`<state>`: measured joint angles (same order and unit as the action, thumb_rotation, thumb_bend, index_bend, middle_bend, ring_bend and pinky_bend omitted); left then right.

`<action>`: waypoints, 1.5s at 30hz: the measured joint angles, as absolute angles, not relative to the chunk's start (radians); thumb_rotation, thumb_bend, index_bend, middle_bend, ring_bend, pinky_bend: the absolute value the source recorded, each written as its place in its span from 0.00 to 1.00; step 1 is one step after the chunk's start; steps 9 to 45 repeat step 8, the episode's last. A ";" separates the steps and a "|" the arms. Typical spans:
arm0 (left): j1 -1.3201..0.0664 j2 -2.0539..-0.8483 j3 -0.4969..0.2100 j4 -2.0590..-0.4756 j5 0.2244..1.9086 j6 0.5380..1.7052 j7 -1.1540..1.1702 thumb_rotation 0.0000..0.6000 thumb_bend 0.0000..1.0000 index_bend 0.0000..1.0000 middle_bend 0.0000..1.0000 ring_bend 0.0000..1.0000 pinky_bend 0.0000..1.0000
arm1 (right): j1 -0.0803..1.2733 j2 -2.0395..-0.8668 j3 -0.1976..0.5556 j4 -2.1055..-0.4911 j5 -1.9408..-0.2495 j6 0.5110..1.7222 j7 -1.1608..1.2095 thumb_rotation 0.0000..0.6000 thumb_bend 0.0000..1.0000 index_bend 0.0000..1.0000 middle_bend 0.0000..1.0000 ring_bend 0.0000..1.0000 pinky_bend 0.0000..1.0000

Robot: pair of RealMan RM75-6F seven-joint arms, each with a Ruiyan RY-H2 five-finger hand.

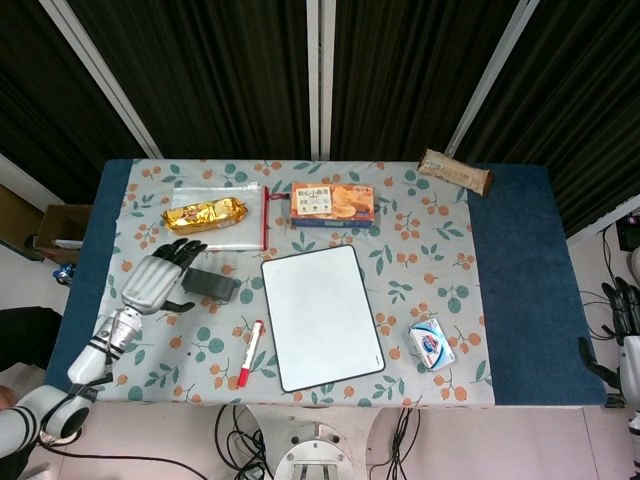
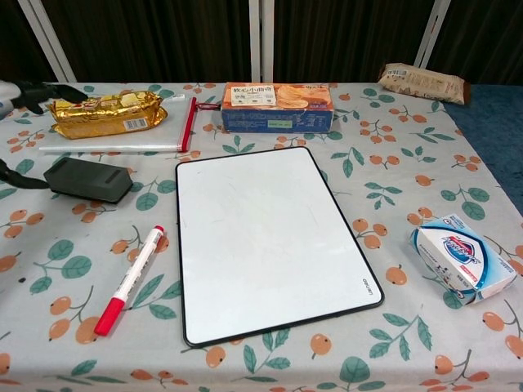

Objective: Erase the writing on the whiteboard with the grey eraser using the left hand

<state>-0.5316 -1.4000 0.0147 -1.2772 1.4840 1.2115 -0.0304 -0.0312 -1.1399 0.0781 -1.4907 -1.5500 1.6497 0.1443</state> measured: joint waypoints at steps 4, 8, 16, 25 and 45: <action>-0.452 -1.324 0.006 -1.371 1.482 1.358 0.023 0.22 0.00 0.08 0.07 0.05 0.17 | -0.031 -1.149 0.078 -1.464 -1.555 1.654 0.133 1.00 0.26 0.00 0.00 0.00 0.00; -0.333 -1.229 0.005 -1.463 1.464 1.492 0.064 0.18 0.00 0.08 0.07 0.05 0.17 | -0.025 -1.160 0.079 -1.455 -1.542 1.633 0.094 1.00 0.26 0.00 0.00 0.00 0.00; -0.333 -1.229 0.005 -1.463 1.464 1.492 0.064 0.18 0.00 0.08 0.07 0.05 0.17 | -0.025 -1.160 0.079 -1.455 -1.542 1.633 0.094 1.00 0.26 0.00 0.00 0.00 0.00; -0.333 -1.229 0.005 -1.463 1.464 1.492 0.064 0.18 0.00 0.08 0.07 0.05 0.17 | -0.025 -1.160 0.079 -1.455 -1.542 1.633 0.094 1.00 0.26 0.00 0.00 0.00 0.00; -0.333 -1.229 0.005 -1.463 1.464 1.492 0.064 0.18 0.00 0.08 0.07 0.05 0.17 | -0.025 -1.160 0.079 -1.455 -1.542 1.633 0.094 1.00 0.26 0.00 0.00 0.00 0.00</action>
